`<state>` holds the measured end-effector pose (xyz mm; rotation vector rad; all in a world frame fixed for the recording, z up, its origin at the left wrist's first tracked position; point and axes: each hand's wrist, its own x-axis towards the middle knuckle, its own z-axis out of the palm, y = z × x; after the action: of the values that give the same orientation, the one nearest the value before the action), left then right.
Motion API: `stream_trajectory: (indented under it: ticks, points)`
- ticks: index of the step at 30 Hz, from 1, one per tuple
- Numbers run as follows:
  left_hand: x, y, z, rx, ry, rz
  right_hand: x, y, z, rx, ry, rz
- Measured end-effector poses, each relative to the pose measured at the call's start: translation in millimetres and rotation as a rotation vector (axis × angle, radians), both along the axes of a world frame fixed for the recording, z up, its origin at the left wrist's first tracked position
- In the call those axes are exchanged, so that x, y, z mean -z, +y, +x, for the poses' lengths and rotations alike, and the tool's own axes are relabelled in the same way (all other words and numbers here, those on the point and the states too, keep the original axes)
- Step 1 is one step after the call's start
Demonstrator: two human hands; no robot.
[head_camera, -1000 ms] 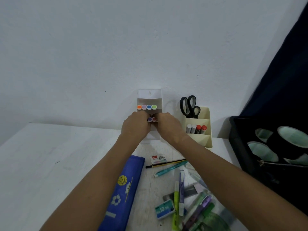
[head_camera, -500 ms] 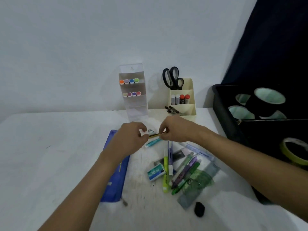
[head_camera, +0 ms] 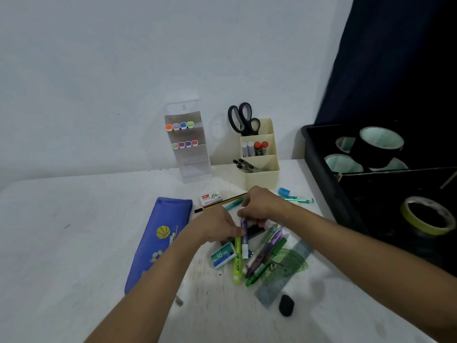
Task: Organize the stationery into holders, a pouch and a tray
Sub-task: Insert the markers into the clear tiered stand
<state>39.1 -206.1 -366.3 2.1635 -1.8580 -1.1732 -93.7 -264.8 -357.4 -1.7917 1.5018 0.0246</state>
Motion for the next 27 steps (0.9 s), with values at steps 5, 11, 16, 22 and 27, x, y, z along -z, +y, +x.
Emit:
stream_trajectory:
  ticks: [5, 11, 16, 22, 27]
  points:
    - [-7.7, 2.9, 7.0, -0.147, 0.238, 0.022, -20.1, -8.7, -11.3, 0.094, -0.177, 0.107]
    - [-38.4, -2.5, 19.4, -0.434, 0.539, -0.205, -60.1, -18.0, -22.8, 0.1, -0.44, 0.087]
    - [-50.0, -6.6, 40.6, -0.488, 0.27, -0.379, -78.3, -9.1, -6.6, 0.02, -0.558, -0.248]
    - [-70.8, -1.4, 66.8, -0.37, -0.088, -0.612, -62.9, -1.0, 25.4, -0.106, -0.547, -0.643]
    - [-73.1, -6.1, 76.5, -0.412, -0.242, -0.634, -45.1, -2.7, 52.6, -0.173, -0.475, -0.782]
